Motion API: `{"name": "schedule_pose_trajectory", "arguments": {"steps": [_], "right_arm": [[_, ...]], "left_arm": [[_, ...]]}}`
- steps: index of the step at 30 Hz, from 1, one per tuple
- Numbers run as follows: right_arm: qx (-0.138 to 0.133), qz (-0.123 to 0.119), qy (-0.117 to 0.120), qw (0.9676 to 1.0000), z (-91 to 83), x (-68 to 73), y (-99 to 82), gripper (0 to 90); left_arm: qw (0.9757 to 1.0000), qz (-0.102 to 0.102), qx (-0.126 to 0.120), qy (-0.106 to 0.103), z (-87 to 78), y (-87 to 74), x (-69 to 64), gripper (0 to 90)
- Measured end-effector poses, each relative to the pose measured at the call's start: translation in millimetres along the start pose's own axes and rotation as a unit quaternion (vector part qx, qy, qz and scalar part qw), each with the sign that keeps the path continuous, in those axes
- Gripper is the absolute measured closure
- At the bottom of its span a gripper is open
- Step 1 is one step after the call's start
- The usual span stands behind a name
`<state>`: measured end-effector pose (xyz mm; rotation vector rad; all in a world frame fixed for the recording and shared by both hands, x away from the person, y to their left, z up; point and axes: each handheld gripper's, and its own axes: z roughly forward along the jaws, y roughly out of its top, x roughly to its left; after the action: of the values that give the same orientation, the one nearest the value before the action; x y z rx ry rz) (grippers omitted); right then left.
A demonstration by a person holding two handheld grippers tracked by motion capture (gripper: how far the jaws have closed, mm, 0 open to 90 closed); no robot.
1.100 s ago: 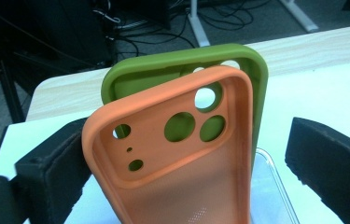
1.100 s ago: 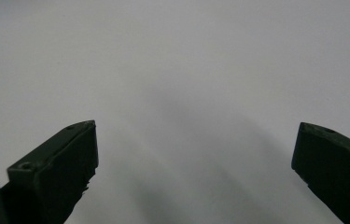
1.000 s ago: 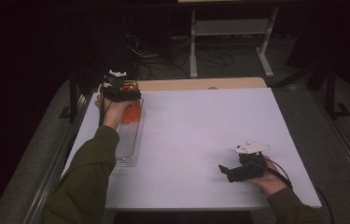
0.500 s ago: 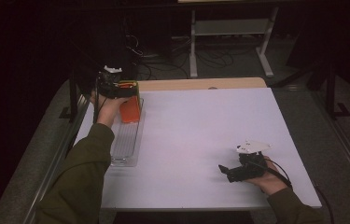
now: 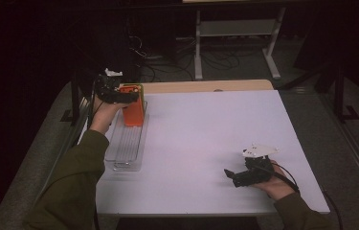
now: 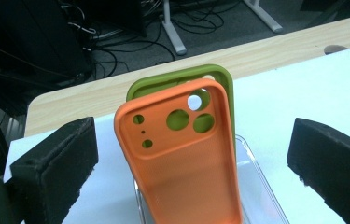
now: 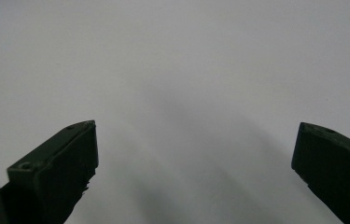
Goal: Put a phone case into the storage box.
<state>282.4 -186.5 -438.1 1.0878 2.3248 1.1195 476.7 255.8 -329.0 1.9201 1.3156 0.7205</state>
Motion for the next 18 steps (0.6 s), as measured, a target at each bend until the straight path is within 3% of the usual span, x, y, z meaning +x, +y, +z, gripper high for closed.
{"name": "schedule_pose_trajectory", "arguments": {"steps": [2, 8, 12, 18], "right_arm": [[0.0, 0.0, 0.0, 1.0, -0.1, 0.4, 0.1, 0.0], [0.0, -0.002, 0.0, 1.0, 0.2, 0.2, 0.2, 0.0], [0.001, 0.001, 0.002, 1.0, 0.1, 1.1, 0.3, 0.0], [0.0, 0.001, 0.002, 1.0, -0.4, 0.9, 0.5, 0.0]], "left_arm": [[1.0, 0.005, 0.002, -0.006, -2.2, -1.9, 0.3, 1.5], [0.9987, 0.013, -0.005, -0.049, -7.0, -10.2, -3.5, 1.5], [0.9962, 0.024, -0.005, -0.084, -9.5, -14.5, -8.1, 1.5], [0.9901, 0.045, -0.008, -0.132, -16.1, -20.4, -19.0, 1.5]]}}
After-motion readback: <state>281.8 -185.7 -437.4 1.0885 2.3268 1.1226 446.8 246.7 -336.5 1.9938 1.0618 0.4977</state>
